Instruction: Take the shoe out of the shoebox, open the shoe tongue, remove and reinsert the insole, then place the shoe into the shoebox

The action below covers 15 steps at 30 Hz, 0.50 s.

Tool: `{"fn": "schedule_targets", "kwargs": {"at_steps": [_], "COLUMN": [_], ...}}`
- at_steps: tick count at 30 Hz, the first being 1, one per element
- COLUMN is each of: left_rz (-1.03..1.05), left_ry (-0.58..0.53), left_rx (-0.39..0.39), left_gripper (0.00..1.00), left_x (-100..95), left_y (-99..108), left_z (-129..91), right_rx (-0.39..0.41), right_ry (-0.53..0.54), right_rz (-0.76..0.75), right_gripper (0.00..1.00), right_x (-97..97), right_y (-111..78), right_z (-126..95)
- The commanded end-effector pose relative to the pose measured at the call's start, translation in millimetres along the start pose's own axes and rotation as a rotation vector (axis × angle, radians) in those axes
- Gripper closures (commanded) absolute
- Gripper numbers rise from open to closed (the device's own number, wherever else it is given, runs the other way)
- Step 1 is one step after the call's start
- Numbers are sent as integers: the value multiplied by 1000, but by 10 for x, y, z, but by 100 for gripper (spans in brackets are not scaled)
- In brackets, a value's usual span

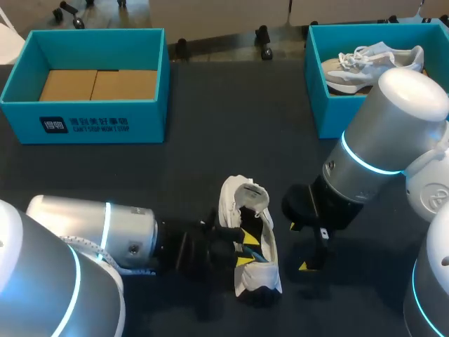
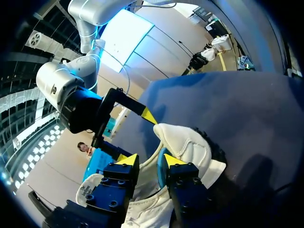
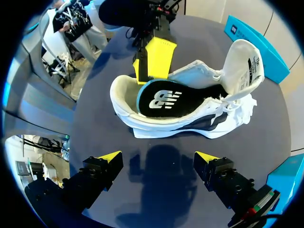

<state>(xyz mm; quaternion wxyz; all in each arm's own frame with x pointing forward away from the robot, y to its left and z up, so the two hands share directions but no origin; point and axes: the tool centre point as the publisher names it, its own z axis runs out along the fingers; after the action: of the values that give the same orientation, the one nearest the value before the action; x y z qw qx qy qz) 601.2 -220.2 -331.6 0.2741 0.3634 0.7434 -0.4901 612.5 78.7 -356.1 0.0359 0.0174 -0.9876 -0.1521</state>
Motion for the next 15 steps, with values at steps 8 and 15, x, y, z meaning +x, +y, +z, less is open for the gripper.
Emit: {"fn": "schedule_targets", "kwargs": {"at_steps": [8,15], "left_rz": [4,45], "left_ry": [122,254], "left_rx": [31,23], "left_gripper": [68,70], "left_x": [-129,-194], "left_y": [-140,-158], "left_z": [-376,-506], "right_rx": [-1,-1], "right_ry": [0,0], "right_rz": [0,0], "right_gripper": [0,0], "right_x": [1,1], "right_y": [0,0], "right_z": [12,12]}}
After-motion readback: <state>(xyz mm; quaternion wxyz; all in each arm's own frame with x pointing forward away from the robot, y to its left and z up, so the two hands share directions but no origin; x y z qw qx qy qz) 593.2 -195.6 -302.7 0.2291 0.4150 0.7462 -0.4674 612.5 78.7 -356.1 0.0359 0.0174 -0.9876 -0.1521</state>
